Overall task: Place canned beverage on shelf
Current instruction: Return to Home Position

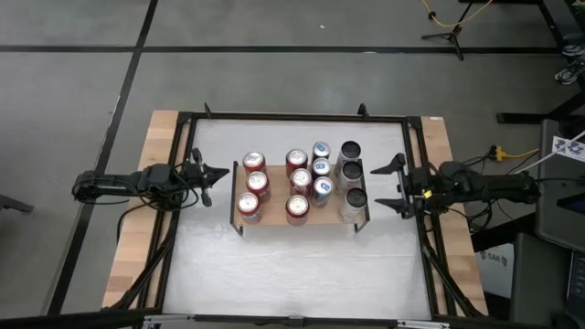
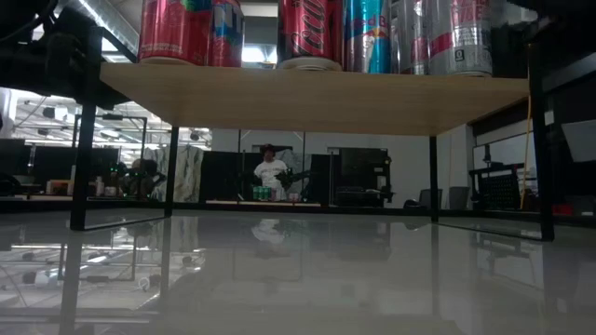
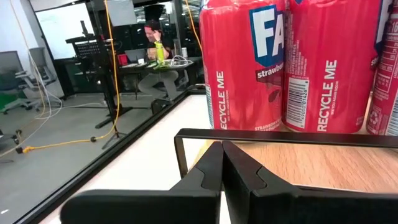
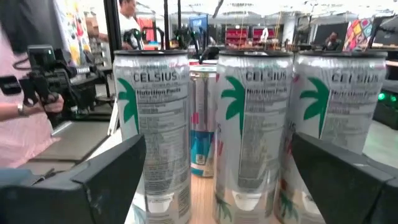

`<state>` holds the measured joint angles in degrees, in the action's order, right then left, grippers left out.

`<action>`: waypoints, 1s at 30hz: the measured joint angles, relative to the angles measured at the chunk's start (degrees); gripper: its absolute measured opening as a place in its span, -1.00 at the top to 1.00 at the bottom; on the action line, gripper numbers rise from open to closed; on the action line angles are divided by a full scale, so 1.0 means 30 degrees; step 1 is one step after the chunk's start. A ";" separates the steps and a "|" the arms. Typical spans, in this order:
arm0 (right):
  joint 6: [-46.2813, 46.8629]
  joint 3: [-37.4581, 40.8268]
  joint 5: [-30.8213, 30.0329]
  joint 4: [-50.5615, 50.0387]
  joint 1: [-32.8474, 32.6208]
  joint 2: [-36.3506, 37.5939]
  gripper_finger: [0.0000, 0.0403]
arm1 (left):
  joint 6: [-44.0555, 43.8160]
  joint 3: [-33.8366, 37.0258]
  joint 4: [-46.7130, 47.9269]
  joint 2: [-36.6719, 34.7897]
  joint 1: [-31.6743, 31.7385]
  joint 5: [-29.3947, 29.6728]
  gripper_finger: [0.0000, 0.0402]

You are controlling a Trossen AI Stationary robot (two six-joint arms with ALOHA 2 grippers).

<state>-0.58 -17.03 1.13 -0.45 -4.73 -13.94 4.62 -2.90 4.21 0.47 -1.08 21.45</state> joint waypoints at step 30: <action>0.1099 0.5074 -0.0818 0.1981 -0.0042 0.4599 -0.95 | 0.0015 0.0000 0.0022 -0.0015 0.0000 0.0008 1.00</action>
<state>2.72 -1.81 -1.32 5.49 -4.86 -0.15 4.67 -2.90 4.27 0.43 -1.08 21.47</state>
